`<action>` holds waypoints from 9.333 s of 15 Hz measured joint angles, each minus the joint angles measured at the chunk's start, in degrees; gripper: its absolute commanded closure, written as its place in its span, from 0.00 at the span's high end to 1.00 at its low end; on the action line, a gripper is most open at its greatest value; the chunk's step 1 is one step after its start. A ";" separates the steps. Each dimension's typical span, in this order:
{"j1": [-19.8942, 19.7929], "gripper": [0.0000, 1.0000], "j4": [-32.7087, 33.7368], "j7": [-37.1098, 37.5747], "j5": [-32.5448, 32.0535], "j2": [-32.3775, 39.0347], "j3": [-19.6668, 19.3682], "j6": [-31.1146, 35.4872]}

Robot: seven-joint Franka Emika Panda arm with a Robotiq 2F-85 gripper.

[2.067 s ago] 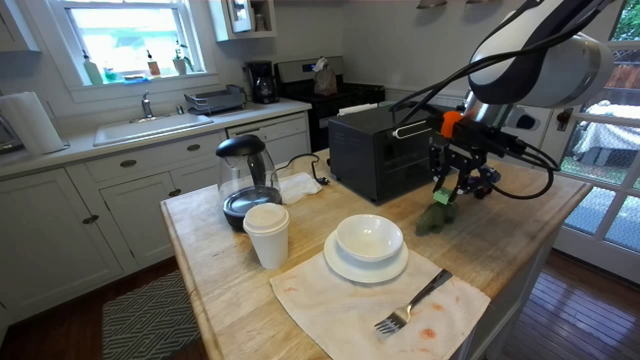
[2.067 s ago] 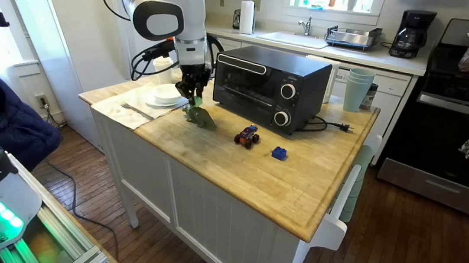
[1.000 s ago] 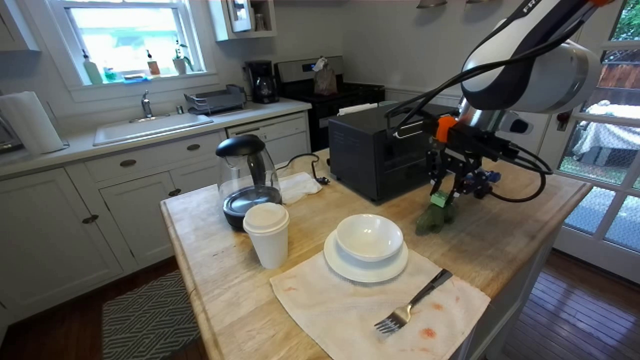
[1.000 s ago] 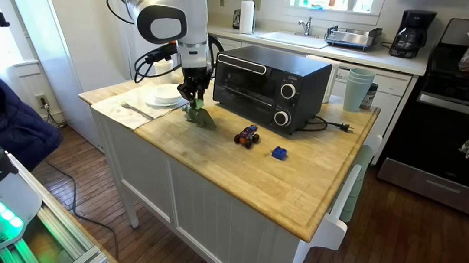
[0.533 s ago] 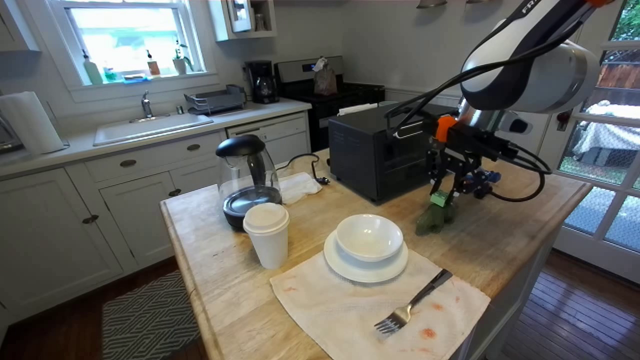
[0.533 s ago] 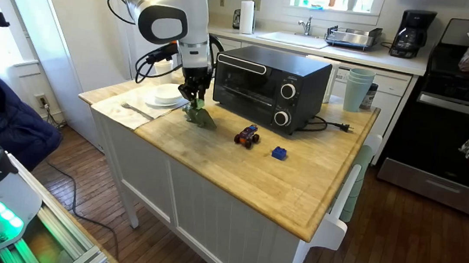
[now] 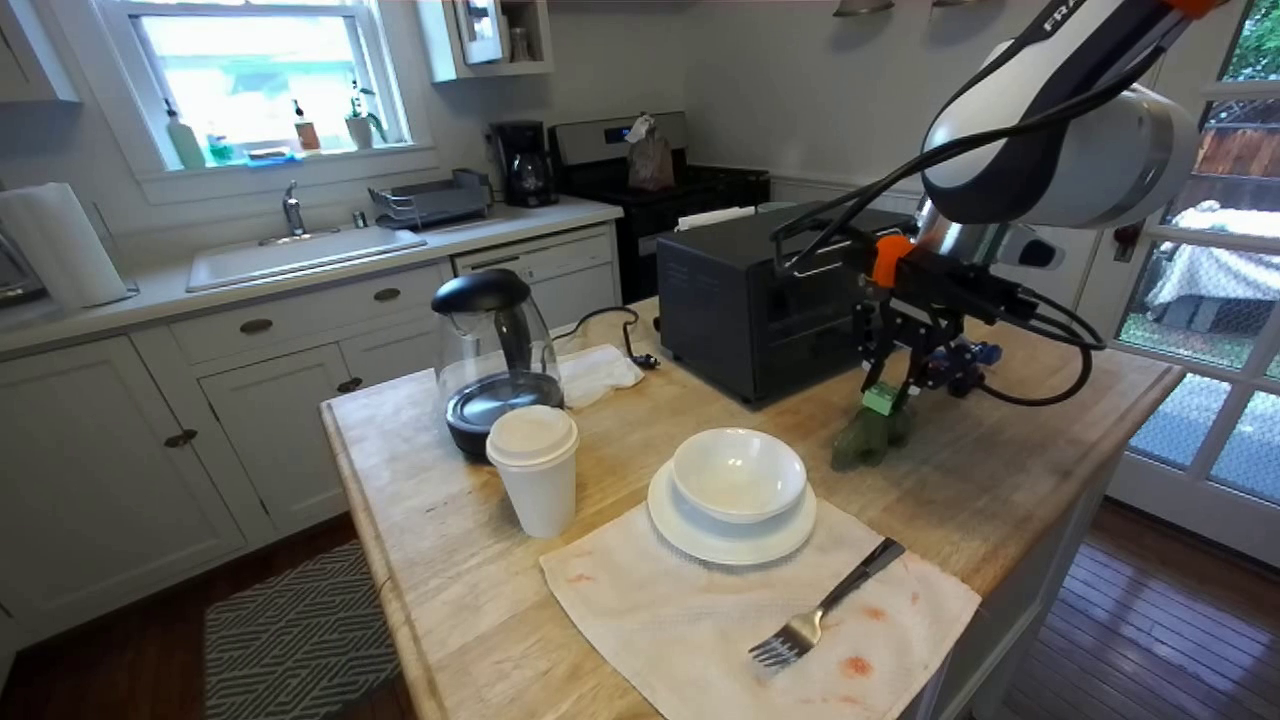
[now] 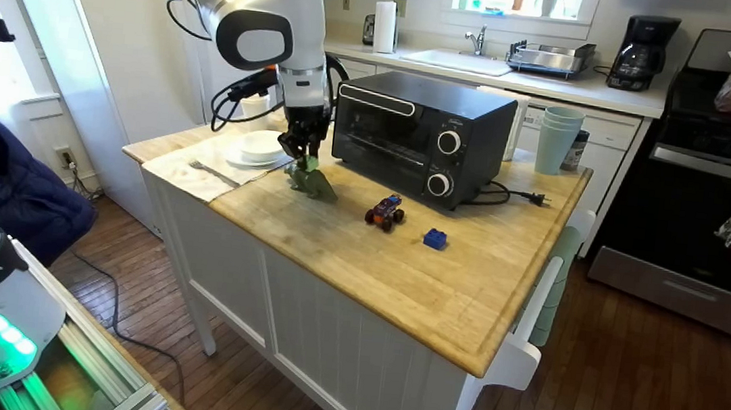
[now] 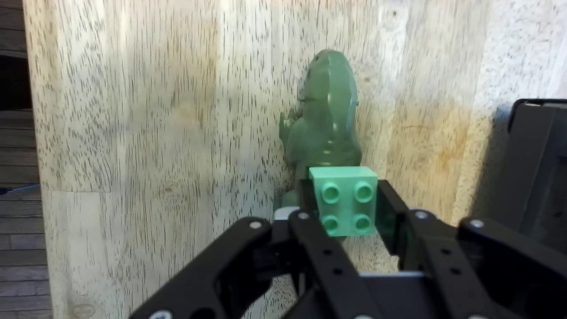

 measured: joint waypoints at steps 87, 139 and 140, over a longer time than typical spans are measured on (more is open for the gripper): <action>0.14 1.00 0.90 0.64 -2.53 3.41 -0.63 -1.57; -8.54 1.00 11.96 -13.19 -15.80 9.45 -13.53 -3.31; -8.68 1.00 12.55 -14.12 -15.80 10.08 -13.72 -3.32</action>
